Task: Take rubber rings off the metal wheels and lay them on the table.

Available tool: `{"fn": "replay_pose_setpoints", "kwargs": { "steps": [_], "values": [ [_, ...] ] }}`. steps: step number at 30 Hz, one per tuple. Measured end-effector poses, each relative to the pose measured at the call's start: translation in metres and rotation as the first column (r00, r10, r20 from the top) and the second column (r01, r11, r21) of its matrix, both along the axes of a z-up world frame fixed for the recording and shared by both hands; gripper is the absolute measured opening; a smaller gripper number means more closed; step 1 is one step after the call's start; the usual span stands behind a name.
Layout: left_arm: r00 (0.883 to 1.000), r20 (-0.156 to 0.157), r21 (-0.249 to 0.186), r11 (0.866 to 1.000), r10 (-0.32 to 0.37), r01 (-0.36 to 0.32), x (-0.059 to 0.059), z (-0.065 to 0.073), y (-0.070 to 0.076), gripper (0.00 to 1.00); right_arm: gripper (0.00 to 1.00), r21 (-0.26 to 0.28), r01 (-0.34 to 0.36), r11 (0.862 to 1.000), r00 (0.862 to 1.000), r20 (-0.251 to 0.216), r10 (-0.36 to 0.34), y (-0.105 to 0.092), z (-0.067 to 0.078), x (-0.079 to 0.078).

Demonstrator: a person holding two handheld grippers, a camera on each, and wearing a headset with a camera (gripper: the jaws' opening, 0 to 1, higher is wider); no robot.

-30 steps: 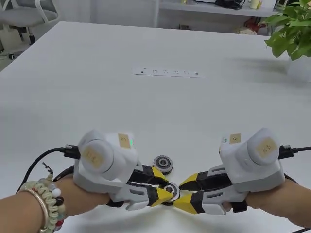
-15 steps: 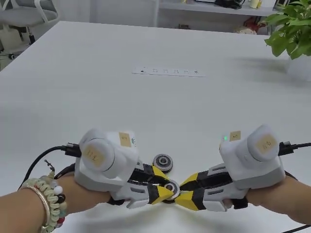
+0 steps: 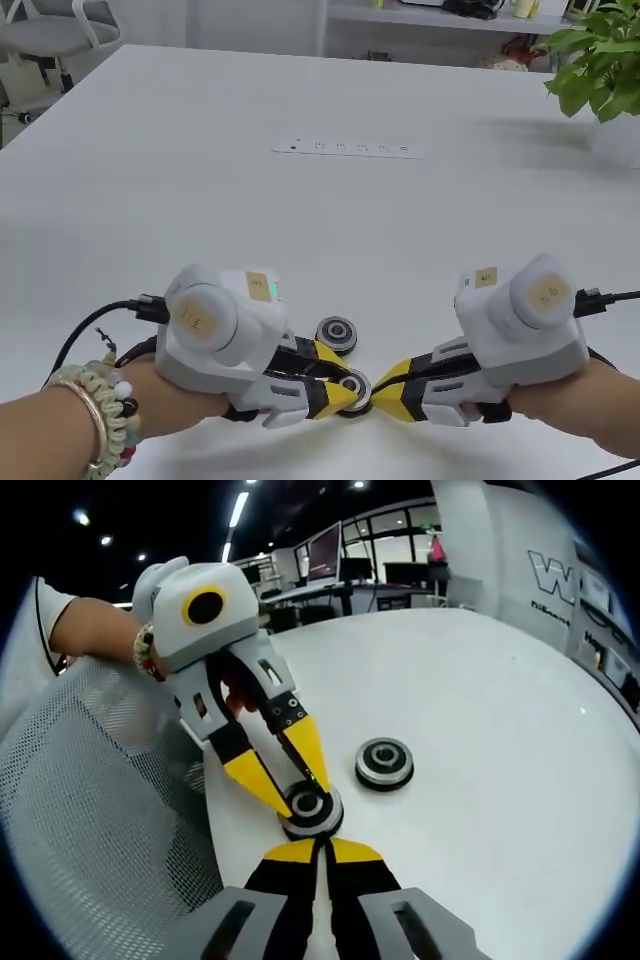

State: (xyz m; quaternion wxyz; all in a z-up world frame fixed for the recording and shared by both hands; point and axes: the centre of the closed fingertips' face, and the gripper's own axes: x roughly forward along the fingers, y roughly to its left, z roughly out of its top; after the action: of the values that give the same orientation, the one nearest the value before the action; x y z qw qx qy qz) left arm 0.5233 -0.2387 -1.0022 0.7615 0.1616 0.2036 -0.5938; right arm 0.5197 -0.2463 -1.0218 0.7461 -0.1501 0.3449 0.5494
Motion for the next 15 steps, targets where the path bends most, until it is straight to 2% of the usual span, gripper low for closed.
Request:
{"fn": "replay_pose_setpoints", "kwargs": {
  "steps": [10, 15],
  "values": [
    [1.0, 0.009, 0.003, 1.0, -0.007, 0.007, -0.0002, -0.0002, 0.0001, 0.15, 0.0, 0.009, 0.061, 0.998, 0.996, -0.059, -0.06, -0.002, 0.0004, 0.0021],
    [1.0, 0.011, 0.003, 1.0, -0.01, 0.01, 0.0002, -0.0002, 0.0001, 0.15, 0.0, 0.024, 0.117, 0.993, 0.986, -0.125, -0.113, -0.0032, 0.0012, 0.0033]
  ]
}}
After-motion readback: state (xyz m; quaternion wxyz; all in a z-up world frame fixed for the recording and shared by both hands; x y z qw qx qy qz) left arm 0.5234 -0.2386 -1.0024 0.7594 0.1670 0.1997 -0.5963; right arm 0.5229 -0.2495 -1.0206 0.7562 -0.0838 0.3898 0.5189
